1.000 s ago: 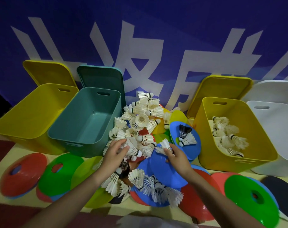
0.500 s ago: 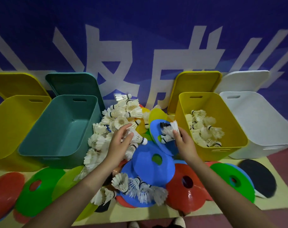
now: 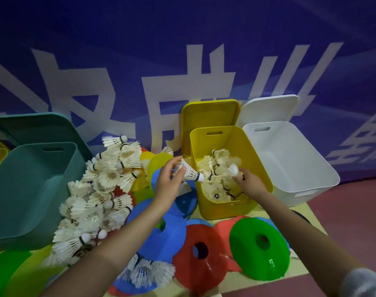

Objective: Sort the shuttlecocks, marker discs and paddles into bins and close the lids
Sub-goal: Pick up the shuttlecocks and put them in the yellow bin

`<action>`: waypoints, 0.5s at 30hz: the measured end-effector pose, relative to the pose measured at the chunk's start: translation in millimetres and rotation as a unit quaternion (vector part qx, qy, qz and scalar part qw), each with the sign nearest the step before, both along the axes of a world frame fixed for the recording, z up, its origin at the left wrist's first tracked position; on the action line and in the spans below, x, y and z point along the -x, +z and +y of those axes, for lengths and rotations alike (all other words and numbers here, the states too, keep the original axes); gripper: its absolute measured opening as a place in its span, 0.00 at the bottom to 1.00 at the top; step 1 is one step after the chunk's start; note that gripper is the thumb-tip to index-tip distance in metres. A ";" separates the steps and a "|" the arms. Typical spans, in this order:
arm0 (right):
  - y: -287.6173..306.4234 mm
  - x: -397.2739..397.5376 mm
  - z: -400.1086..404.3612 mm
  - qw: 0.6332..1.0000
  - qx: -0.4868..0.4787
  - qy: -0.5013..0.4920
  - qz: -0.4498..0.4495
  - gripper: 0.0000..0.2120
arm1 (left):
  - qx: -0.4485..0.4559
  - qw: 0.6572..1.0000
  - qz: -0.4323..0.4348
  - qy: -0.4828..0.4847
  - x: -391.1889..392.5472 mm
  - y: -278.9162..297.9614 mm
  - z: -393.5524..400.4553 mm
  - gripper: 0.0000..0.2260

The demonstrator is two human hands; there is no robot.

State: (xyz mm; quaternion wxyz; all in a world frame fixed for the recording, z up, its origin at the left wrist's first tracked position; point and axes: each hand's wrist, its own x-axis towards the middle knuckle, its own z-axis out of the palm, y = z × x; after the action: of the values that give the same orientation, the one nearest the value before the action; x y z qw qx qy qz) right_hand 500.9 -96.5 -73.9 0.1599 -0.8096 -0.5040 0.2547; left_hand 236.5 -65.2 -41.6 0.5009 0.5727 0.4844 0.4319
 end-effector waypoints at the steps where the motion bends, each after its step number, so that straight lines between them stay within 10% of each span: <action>1: -2.1 -4.4 4.2 0.999 0.021 0.030 -0.011 0.24 | -0.004 1.000 0.001 0.003 -7.5 0.9 -0.6 0.12; 8: -16.7 -26.4 28.5 0.974 0.092 0.152 -0.139 0.21 | 0.004 1.000 -0.002 0.023 -43.6 -3.4 1.6 0.13; 15: 1.4 -81.8 29.3 0.962 -0.179 0.060 -0.199 0.21 | 0.011 0.999 0.043 0.000 -90.2 -11.3 25.3 0.12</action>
State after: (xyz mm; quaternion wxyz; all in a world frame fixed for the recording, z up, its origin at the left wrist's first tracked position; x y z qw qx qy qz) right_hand 582.7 -67.2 -72.4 0.1827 -0.7703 -0.6110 0.0035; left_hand 326.7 -40.0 -52.9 0.4858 0.5851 0.5103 0.4015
